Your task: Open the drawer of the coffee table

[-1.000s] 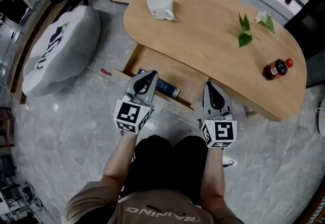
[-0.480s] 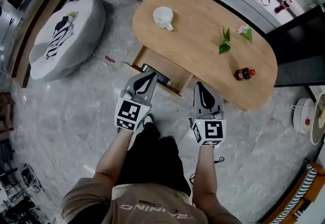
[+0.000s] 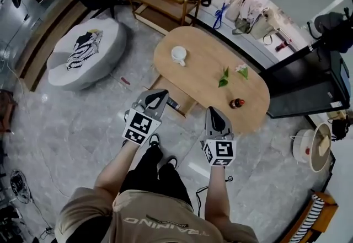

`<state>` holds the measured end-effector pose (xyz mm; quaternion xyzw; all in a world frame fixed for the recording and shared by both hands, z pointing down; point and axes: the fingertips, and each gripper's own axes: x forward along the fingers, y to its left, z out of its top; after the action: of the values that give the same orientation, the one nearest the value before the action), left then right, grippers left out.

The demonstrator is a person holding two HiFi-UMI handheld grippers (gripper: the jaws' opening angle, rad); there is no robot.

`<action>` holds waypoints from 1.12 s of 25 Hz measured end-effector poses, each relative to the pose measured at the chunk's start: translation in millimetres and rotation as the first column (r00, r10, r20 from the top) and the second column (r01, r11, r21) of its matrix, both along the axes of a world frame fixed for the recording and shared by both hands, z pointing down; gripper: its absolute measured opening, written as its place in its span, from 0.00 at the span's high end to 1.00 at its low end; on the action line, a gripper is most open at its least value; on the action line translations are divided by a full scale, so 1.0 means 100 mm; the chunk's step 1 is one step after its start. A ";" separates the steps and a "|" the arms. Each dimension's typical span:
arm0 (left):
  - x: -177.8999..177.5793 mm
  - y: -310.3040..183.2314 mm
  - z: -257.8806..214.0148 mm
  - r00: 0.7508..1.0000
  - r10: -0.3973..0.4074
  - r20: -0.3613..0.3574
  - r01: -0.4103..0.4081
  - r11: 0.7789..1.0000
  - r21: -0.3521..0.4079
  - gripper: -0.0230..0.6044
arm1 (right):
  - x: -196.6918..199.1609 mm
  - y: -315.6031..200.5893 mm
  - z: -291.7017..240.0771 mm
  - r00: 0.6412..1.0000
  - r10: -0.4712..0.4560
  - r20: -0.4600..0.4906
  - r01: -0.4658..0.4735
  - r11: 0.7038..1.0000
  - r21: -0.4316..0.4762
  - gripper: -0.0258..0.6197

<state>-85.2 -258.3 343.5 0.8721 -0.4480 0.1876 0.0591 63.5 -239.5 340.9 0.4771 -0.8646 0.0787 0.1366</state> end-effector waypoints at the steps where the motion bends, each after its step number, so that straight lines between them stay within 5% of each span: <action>1: -0.02 0.03 -0.16 1.000 -0.002 0.001 0.002 1.000 0.009 0.95 | -0.04 0.05 -0.11 1.000 -0.013 0.005 0.013 1.000 -0.005 0.95; 16: -0.24 0.12 -1.15 0.988 -0.001 -0.152 0.005 1.000 0.024 0.95 | -0.25 0.16 -1.32 0.999 0.031 0.029 -0.033 0.995 0.096 0.95; 28: -0.02 -0.16 -1.71 0.980 0.138 -0.141 -0.113 0.979 0.167 0.95 | 0.00 -0.09 -1.64 0.991 0.137 0.000 -0.135 0.974 0.181 0.95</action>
<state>-87.2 -274.6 172.3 0.9124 -0.3996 0.0876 0.0117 63.9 -248.7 176.9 0.5462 -0.8325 0.0062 0.0926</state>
